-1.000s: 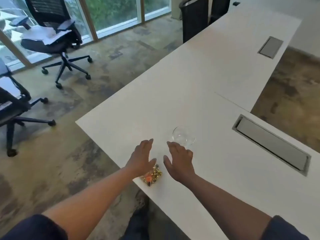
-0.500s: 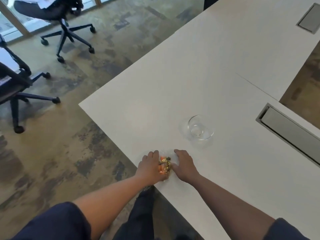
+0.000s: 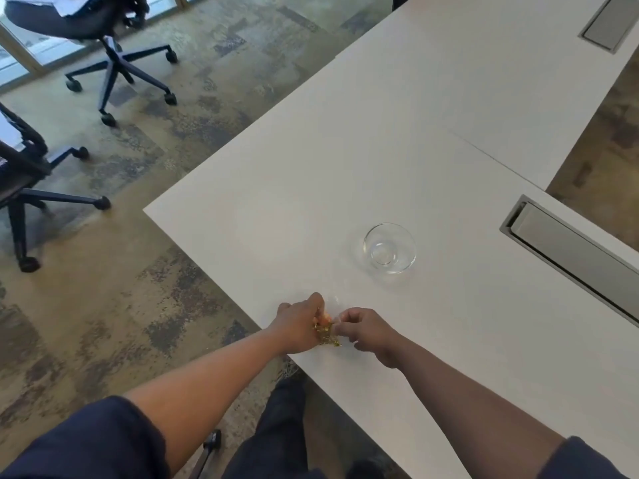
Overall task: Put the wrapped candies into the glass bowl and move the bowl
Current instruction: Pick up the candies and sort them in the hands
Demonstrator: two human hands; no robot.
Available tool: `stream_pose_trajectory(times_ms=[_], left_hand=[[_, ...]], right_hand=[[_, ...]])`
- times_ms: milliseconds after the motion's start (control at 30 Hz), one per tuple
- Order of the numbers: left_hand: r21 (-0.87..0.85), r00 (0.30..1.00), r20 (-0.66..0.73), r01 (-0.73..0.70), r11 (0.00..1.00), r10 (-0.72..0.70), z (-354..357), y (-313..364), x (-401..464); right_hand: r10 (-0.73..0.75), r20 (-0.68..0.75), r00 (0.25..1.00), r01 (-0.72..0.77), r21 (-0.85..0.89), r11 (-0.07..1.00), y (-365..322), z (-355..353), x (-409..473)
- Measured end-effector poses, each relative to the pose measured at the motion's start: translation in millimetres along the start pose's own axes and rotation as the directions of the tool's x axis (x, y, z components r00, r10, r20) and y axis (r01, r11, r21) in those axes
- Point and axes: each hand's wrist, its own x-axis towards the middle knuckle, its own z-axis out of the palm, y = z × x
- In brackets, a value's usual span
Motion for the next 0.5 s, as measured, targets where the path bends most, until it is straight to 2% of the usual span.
stream_pose_trajectory(times_ms=[133,200,267,300,400,500], left_hand=[[-0.007,0.999,0.041,-0.022,1.0,0.023,-9.0,8.7,0.4],[-0.02,0.999,0.011,-0.035,0.999,0.035,-14.0,16.0,-1.0],[-0.087,0.998,-0.041,-0.056,0.995,0.053,-18.0,24.0,-5.7],[-0.172,0.996,-0.075,-0.066,0.983,0.054,-19.1,28.0,-8.7],[-0.533,0.986,-0.164,-0.073,0.843,-0.018,-18.2,42.4,-20.9],[-0.757,0.987,-0.104,0.004,0.654,-0.126,-14.9,52.7,-25.4]], right_hand=[[-0.023,-0.002,1.0,0.023,0.063,0.998,-4.8,-4.3,-16.5],[-0.048,-0.005,0.999,0.049,0.11,0.993,-6.2,-5.2,-24.1],[-0.069,-0.023,0.997,0.072,0.171,0.983,-6.1,-5.3,-29.4],[-0.074,-0.039,0.997,0.08,0.191,0.978,-6.0,-4.7,-31.1],[-0.09,-0.09,0.992,0.11,0.251,0.962,-5.8,-2.6,-34.5],[-0.104,-0.113,0.988,0.131,0.273,0.953,-5.5,-0.7,-36.5]])
